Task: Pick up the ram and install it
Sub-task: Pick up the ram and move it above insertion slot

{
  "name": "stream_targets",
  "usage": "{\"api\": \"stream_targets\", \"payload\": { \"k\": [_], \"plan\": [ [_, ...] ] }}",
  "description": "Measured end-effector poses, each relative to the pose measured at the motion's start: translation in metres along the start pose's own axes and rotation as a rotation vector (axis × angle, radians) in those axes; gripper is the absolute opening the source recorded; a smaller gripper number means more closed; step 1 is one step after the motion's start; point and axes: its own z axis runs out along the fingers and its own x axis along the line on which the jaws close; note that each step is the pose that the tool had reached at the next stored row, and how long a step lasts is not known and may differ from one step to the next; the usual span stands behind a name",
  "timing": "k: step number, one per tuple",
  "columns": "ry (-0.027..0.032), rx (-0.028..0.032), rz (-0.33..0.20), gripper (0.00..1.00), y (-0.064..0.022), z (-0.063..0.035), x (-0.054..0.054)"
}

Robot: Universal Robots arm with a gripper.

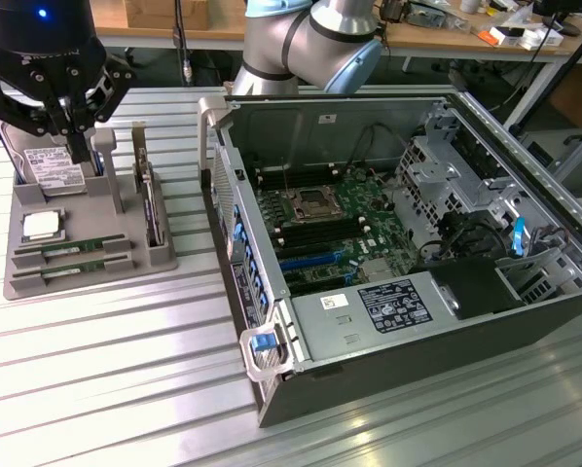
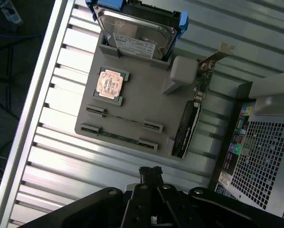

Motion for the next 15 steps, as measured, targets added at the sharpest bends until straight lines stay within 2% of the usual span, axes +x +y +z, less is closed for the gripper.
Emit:
{"api": "stream_targets", "payload": {
  "k": [15],
  "plan": [
    [0.0072,-0.0040,-0.164,0.11,0.0000,0.0001,0.0000]
  ]
}}
